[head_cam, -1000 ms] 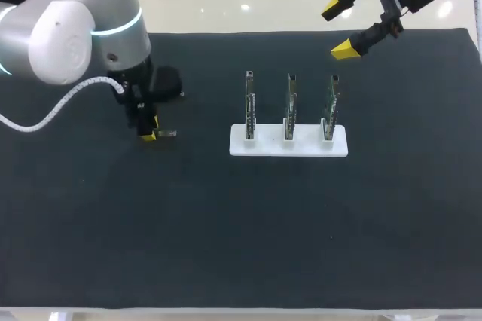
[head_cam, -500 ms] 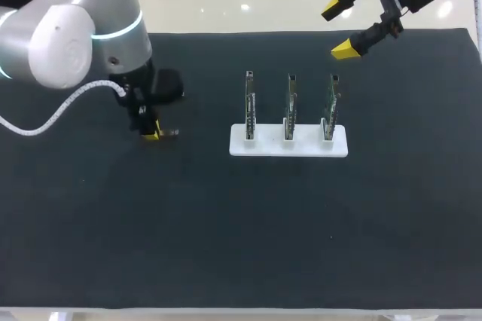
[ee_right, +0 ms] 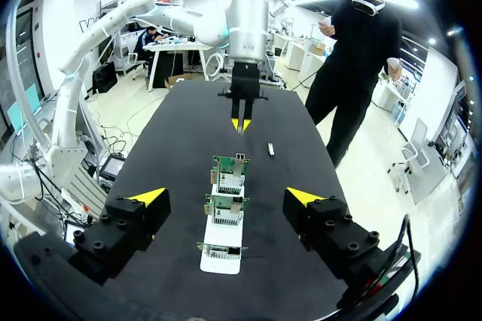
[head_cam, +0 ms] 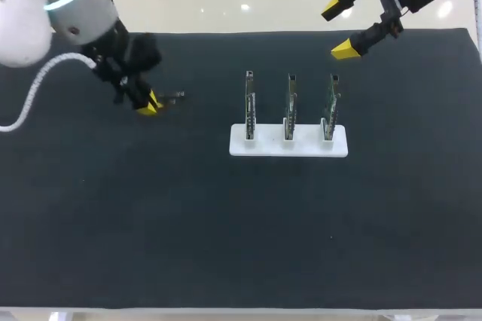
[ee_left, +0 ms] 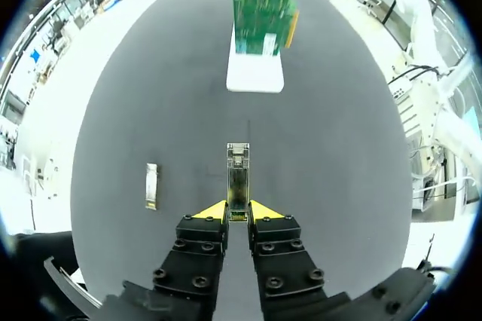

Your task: Pick up the optical module with the left hand, and insert it into the network port with the right hand.

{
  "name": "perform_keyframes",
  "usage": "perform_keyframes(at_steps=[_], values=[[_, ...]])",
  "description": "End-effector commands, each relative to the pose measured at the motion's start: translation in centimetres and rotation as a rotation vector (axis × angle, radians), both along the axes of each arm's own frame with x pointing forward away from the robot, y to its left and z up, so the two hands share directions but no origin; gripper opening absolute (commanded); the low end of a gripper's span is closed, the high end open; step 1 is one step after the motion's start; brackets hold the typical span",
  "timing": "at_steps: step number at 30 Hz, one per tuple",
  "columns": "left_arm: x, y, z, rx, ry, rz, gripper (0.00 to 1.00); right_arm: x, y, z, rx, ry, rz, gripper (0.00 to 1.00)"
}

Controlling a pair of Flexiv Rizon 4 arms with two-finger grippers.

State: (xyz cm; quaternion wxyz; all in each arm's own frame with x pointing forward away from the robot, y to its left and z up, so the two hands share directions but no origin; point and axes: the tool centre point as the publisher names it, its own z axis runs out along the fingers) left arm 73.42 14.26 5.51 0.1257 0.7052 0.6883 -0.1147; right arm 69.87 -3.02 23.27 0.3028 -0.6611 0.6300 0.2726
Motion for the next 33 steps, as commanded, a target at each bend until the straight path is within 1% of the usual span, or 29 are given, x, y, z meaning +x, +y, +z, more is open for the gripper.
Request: perform_keyframes(at_steps=[1,3,5,8,14,33], values=[[-1.4,0.7,2.1,-0.111,-0.043,-0.009,0.0,0.0,0.0,0.0,0.001,-0.001,0.0,1.0],[-1.6,0.6,3.1,-0.174,-0.059,-0.02,0.0,0.0,0.0,0.0,0.001,-0.001,0.0,1.0],[-1.8,0.6,4.0,-0.21,-0.064,-0.034,0.0,0.0,0.0,0.0,0.001,-0.001,0.0,1.0],[-2.0,0.3,5.3,-0.282,-0.073,-0.032,0.0,0.0,0.0,0.0,0.001,-0.001,0.0,1.0],[-2.4,-0.4,7.6,-0.43,-0.115,-0.044,0.0,0.0,0.0,0.0,0.001,-0.001,0.0,1.0],[-2.4,-0.4,7.6,-0.43,-0.115,-0.044,0.0,0.0,0.0,0.0,0.001,-0.001,0.0,1.0]])
